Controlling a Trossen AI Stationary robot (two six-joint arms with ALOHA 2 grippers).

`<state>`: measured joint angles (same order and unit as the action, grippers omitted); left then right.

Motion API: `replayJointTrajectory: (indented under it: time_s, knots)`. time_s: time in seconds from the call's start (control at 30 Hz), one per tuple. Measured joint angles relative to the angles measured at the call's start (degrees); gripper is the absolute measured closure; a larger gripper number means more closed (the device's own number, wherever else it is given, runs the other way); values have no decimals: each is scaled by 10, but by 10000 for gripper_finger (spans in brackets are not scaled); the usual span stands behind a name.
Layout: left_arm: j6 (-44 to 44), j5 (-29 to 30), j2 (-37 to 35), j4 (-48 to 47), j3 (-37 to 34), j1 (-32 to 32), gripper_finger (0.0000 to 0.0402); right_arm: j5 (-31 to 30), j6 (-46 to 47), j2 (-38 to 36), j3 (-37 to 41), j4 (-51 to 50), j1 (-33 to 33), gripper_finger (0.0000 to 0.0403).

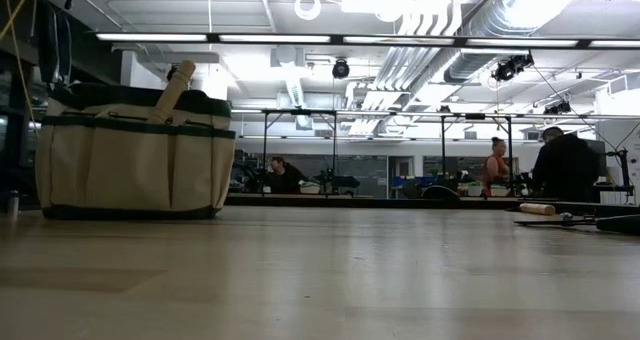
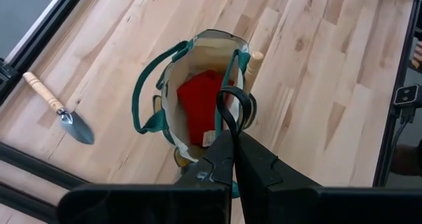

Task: Pick & Place Garden tools in Gardening bag
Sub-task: Put the left green shear scissors into the white gardening bag

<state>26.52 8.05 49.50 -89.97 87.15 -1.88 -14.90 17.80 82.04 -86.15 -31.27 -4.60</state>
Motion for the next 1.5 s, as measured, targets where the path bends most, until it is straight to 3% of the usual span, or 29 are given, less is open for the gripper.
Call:
replayJointTrajectory:
  time_s: [0.87, 1.33, 1.5]
  knots:
    - [-75, -12, 43, 0, 0, 0, 401, 0, 0, 0, 0, 0, 0, 270]
    - [-113, -10, 22, 0, -98, 0, 401, 0, -1, 0, 0, -1, 0, 270]
    - [-110, 33, 22, 0, -101, 0, 401, 0, -1, 0, 0, -1, 0, 270]
